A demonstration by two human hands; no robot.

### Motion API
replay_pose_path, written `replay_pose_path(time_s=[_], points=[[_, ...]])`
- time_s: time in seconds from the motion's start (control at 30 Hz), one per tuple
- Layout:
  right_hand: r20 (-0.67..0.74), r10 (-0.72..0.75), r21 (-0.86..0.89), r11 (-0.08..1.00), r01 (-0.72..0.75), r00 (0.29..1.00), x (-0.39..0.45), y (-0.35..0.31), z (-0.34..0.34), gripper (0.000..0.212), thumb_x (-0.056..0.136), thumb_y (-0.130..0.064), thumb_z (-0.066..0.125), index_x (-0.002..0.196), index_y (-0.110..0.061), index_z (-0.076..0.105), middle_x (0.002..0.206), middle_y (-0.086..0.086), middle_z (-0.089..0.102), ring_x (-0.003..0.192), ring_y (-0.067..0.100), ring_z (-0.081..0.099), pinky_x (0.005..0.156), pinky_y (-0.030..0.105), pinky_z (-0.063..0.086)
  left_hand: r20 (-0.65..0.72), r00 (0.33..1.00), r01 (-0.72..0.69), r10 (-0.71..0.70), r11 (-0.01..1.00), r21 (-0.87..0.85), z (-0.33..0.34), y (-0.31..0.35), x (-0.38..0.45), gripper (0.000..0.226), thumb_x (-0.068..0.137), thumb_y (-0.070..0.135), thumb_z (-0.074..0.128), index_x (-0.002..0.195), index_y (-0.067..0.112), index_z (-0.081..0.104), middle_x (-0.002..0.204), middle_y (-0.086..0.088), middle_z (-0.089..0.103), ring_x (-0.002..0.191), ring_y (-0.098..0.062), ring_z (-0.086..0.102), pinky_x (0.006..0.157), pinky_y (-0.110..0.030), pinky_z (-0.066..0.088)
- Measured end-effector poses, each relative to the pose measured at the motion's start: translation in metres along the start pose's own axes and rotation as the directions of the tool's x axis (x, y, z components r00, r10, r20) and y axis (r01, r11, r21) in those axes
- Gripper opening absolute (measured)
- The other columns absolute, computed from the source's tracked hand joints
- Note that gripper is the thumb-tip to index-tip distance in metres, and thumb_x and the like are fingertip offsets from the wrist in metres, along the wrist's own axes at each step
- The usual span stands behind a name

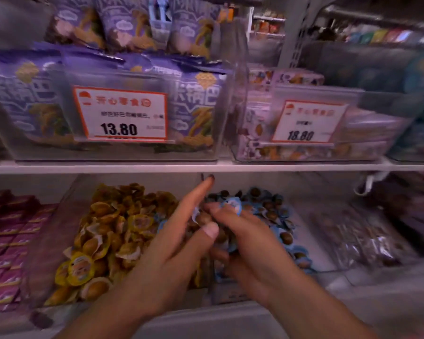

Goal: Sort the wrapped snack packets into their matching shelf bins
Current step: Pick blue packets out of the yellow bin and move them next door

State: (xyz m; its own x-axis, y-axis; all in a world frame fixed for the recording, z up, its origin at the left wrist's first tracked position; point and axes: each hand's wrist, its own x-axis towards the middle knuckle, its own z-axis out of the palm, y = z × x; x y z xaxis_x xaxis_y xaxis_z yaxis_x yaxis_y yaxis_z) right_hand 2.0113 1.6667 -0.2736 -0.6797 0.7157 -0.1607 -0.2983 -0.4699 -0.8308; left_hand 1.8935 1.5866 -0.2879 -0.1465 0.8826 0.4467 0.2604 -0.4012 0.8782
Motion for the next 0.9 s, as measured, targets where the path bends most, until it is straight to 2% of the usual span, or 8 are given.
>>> replay_pose_path(time_s=[0.1, 0.17, 0.27, 0.33, 0.47, 0.6, 0.77, 0.9], points=[[-0.042, -0.080, -0.015, 0.997, 0.079, 0.996, 0.004, -0.030, -0.034, 0.015, 0.093, -0.013, 0.058, 0.103, -0.003, 0.059, 0.074, 0.006, 0.062, 0.060, 0.013, 0.053, 0.040, 0.020, 0.036, -0.168, 0.986, 0.000, 0.013, 0.997, 0.075, -0.008, -0.017, 0.012, 0.037, 0.094, 0.037, 0.050, 0.130, 0.031, 0.058, 0.127, 0.021, 0.064, 0.120, 0.001, 0.057, 0.092, -0.010, 0.045], [-0.133, -0.111, -0.177, 0.980, 0.087, 0.985, 0.007, -0.050, -0.064, 0.016, 0.095, -0.013, 0.059, 0.102, 0.001, 0.064, 0.076, 0.007, 0.066, 0.065, 0.019, 0.055, 0.045, 0.026, 0.043, -0.231, 0.973, 0.081, -0.029, 0.973, 0.218, -0.019, -0.038, 0.020, 0.025, 0.097, 0.029, 0.055, 0.118, 0.038, 0.063, 0.115, 0.024, 0.067, 0.108, 0.005, 0.062, 0.087, -0.015, 0.049], [-0.182, -0.161, -0.768, 0.639, -0.037, 0.970, 0.004, -0.071, -0.110, 0.015, 0.090, -0.028, 0.067, 0.098, -0.020, 0.076, 0.092, 0.003, 0.074, 0.082, 0.021, 0.064, 0.072, 0.040, 0.053, -0.143, 0.985, 0.149, -0.092, 0.876, 0.458, -0.037, -0.065, 0.024, 0.030, 0.095, 0.019, 0.058, 0.106, 0.046, 0.062, 0.106, 0.025, 0.066, 0.089, 0.011, 0.061, 0.077, -0.014, 0.047], [-0.171, -0.105, -0.893, 0.437, -0.109, 0.980, 0.000, -0.076, -0.129, 0.018, 0.083, -0.044, 0.070, 0.094, -0.031, 0.078, 0.094, -0.008, 0.075, 0.086, 0.011, 0.068, 0.079, 0.032, 0.053, 0.010, 0.991, 0.093, -0.130, 0.757, 0.646, -0.041, -0.073, 0.025, 0.023, 0.094, 0.033, 0.058, 0.114, 0.045, 0.060, 0.117, 0.022, 0.061, 0.100, 0.009, 0.059, 0.086, -0.016, 0.049], [-0.189, -0.386, -0.897, 0.442, 0.002, 0.903, 0.010, -0.069, -0.139, 0.019, 0.092, -0.032, 0.066, 0.079, -0.021, 0.077, 0.078, -0.004, 0.076, 0.076, 0.002, 0.067, 0.064, 0.010, 0.048, 0.234, 0.919, -0.031, -0.318, 0.534, 0.845, -0.040, -0.076, 0.025, 0.068, 0.080, 0.075, 0.035, 0.136, 0.039, 0.051, 0.137, 0.016, 0.053, 0.121, -0.008, 0.056, 0.103, -0.034, 0.045], [-0.163, -0.483, -0.846, 0.518, 0.130, 0.860, 0.021, -0.059, -0.123, 0.023, 0.097, -0.015, 0.056, 0.083, -0.021, 0.074, 0.078, -0.007, 0.076, 0.078, 0.009, 0.072, 0.074, 0.025, 0.059, 0.270, 0.847, -0.057, -0.458, 0.426, 0.903, -0.049, -0.083, 0.022, 0.066, 0.076, 0.083, 0.032, 0.131, 0.050, 0.046, 0.132, 0.024, 0.050, 0.121, -0.006, 0.051, 0.105, -0.038, 0.039], [0.087, -0.564, -0.877, 0.349, 0.332, 0.821, 0.026, -0.029, -0.079, 0.018, 0.097, -0.025, 0.057, 0.089, -0.027, 0.073, 0.081, -0.021, 0.072, 0.080, -0.003, 0.067, 0.066, 0.008, 0.047, 0.213, 0.888, -0.033, -0.408, 0.406, 0.913, -0.077, -0.076, 0.019, 0.032, 0.078, 0.060, 0.063, 0.106, 0.047, 0.059, 0.112, 0.024, 0.061, 0.109, -0.004, 0.055, 0.102, -0.029, 0.036], [0.342, -0.561, -0.883, 0.083, 0.462, 0.754, 0.028, -0.015, -0.042, 0.021, 0.094, -0.028, 0.052, 0.098, -0.022, 0.072, 0.092, -0.015, 0.067, 0.090, -0.002, 0.061, 0.074, 0.009, 0.046, 0.154, 0.908, 0.023, -0.389, 0.414, 0.910, -0.103, -0.063, 0.012, 0.022, 0.072, 0.062, 0.054, 0.090, 0.050, 0.054, 0.096, 0.020, 0.064, 0.100, -0.008, 0.058, 0.090, -0.027, 0.043]])
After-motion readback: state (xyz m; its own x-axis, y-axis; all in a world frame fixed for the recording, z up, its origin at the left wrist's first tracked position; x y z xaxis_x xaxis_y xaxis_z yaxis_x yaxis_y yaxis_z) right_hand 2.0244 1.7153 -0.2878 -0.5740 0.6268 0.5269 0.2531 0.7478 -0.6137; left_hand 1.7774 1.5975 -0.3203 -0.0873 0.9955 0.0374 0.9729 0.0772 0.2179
